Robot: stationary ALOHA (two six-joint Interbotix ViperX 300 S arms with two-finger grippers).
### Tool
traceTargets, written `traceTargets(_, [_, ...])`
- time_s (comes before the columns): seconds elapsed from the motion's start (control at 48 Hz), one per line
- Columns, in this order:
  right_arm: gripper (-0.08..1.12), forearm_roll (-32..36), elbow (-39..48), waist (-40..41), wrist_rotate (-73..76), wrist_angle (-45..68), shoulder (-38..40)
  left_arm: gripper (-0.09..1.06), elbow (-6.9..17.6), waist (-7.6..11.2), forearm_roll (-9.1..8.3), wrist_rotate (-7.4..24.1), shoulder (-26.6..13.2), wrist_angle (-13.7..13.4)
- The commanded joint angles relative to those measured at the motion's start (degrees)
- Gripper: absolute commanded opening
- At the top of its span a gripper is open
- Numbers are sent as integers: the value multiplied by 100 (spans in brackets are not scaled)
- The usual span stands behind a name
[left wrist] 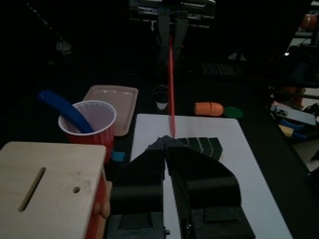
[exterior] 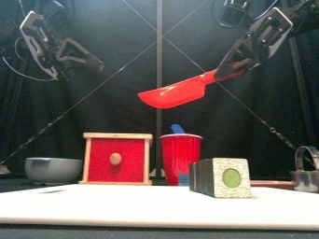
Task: Place sushi on board then cut the sushi with the knife then place the pieces on the plate
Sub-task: Grasp knife edge with left hand
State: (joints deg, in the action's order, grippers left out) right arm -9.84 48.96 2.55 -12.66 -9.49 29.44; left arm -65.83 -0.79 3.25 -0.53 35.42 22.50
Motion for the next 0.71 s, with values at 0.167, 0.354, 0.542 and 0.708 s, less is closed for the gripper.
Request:
traceTargets(0.167, [26,-185,396,-185,-9,1055,53,80,369,360,105,70,-448,26])
traceTargets(0.354, [26,-352,448,-290,-9,1213,-44,104,703,466,-123,105,-967,-18])
traceTargets(0.542, [26,-431,422,-422,-9,1266,-176,103,1002,466,-149,105,-1433,-79])
traceTargets(0.708, [26,-457,431,-466,-9,1389,-281,103,1230,439,-114,97,-1793,-202])
